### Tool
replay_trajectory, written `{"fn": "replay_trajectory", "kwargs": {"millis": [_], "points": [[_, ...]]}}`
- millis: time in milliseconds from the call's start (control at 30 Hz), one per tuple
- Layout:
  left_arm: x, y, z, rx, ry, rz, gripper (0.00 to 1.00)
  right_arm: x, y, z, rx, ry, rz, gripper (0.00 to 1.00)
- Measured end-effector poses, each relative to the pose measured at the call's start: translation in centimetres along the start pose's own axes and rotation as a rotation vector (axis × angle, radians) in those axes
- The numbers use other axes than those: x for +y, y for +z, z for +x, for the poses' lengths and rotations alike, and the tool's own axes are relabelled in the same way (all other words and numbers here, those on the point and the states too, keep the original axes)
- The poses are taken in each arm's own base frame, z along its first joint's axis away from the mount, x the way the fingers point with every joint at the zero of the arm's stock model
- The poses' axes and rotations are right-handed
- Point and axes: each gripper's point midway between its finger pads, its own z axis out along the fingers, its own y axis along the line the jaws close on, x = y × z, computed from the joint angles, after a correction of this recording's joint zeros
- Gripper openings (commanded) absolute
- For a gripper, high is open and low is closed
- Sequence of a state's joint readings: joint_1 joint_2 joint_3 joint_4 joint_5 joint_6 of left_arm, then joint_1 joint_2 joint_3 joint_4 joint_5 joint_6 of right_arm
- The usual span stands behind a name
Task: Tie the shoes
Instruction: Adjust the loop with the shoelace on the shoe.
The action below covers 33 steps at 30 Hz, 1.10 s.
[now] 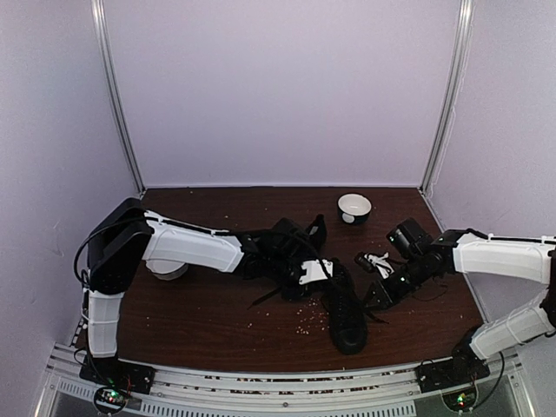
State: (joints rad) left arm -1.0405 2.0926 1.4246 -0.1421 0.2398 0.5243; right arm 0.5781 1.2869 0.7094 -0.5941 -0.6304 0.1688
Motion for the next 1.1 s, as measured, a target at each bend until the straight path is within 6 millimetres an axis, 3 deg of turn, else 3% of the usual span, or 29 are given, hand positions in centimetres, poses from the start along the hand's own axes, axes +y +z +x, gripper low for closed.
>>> {"fn": "replay_trajectory", "kwargs": {"millis": [233, 367, 567, 700, 867, 1100], "points": [[-0.6, 0.1, 0.7, 0.013, -0.019, 0.016, 0.02, 0.1, -1.6, 0.6, -0.011, 0.047, 0.001, 0.0], [-0.9, -0.5, 0.2, -0.009, -0.012, 0.031, 0.41, 0.6, -2.0, 0.4, -0.026, 0.053, -0.017, 0.0], [-0.2, -1.6, -1.5, -0.05, -0.001, 0.012, 0.71, 0.7, -1.9, 0.3, -0.027, 0.059, -0.024, 0.0], [0.4, -1.7, -2.2, -0.059, 0.002, 0.002, 0.73, 0.7, -1.9, 0.3, -0.027, 0.059, -0.026, 0.0], [1.6, -0.9, -3.6, -0.083, 0.009, -0.01, 0.66, 0.8, -1.9, 0.3, -0.028, 0.058, -0.029, 0.0], [1.4, 0.4, -2.8, -0.062, 0.005, 0.005, 0.55, 0.7, -1.9, 0.3, -0.028, 0.058, -0.029, 0.0]]}}
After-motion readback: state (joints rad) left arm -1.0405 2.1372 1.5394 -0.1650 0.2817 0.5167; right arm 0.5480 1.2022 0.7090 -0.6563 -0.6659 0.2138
